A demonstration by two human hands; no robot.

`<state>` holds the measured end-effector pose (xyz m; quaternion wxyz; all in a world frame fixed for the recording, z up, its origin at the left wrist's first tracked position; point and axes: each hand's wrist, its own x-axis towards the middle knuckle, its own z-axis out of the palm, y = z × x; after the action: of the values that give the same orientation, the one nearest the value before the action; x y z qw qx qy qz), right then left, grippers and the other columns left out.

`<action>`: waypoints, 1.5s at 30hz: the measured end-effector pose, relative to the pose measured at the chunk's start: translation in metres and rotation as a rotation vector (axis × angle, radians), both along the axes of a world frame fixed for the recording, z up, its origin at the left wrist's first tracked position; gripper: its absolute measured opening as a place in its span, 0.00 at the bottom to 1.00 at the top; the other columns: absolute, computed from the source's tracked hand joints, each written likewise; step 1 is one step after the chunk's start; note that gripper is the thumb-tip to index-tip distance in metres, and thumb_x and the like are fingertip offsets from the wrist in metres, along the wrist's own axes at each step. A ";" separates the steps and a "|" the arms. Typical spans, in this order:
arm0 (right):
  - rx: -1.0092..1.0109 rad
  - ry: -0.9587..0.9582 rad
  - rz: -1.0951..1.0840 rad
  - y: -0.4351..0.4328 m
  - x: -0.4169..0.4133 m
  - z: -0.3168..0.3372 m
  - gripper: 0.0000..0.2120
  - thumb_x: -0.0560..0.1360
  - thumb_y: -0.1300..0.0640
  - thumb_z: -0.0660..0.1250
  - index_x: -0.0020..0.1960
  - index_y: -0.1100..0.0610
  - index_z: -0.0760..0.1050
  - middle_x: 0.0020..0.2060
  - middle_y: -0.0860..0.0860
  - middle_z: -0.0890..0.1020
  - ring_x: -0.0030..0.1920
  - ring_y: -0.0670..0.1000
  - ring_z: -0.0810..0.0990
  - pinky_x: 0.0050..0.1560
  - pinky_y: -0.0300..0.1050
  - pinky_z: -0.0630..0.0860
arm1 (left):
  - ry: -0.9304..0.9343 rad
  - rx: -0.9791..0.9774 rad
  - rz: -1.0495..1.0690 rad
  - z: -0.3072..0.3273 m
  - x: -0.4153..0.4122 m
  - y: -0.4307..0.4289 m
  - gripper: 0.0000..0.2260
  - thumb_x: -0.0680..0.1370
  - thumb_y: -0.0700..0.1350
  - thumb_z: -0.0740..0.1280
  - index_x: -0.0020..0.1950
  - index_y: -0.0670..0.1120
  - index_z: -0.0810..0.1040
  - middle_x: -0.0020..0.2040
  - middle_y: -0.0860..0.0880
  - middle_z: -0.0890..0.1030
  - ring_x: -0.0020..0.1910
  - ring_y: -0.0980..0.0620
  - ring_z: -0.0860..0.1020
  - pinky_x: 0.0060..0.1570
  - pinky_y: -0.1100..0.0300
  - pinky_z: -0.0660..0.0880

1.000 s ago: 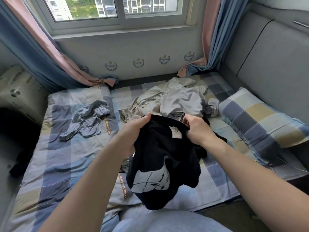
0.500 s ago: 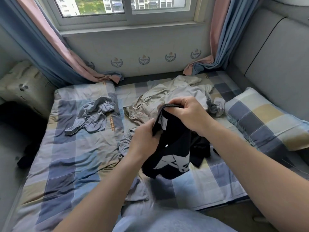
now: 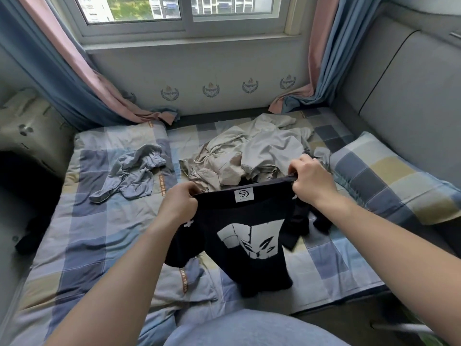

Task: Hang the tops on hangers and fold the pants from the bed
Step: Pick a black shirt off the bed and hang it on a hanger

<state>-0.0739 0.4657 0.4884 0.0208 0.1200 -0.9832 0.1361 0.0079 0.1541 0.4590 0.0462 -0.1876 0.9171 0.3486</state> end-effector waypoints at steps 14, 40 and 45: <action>-0.740 -0.208 -0.147 -0.008 0.009 0.066 0.15 0.66 0.60 0.54 0.41 0.58 0.79 0.36 0.56 0.80 0.41 0.52 0.77 0.44 0.47 0.72 | 0.521 0.178 0.004 0.063 -0.038 -0.031 0.10 0.74 0.38 0.59 0.39 0.51 0.76 0.32 0.57 0.78 0.33 0.61 0.74 0.32 0.69 0.68; -0.684 0.353 -1.012 0.024 0.379 0.100 0.13 0.68 0.56 0.58 0.35 0.68 0.67 0.28 0.54 0.67 0.33 0.51 0.67 0.37 0.50 0.63 | 0.140 0.503 -0.929 0.087 0.057 0.109 0.14 0.69 0.51 0.56 0.41 0.62 0.81 0.28 0.63 0.78 0.26 0.65 0.75 0.28 0.68 0.70; -0.587 0.417 -1.265 0.069 0.491 0.096 0.10 0.74 0.65 0.60 0.37 0.70 0.66 0.29 0.54 0.65 0.31 0.48 0.63 0.34 0.46 0.60 | -0.041 0.528 -1.165 0.088 0.141 0.203 0.15 0.70 0.53 0.56 0.33 0.71 0.78 0.28 0.58 0.73 0.27 0.61 0.70 0.34 0.58 0.68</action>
<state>0.4174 0.5342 0.5839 0.3138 -0.4584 -0.7630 0.3306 0.1489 0.3568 0.5465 0.2903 0.3528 0.7510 0.4767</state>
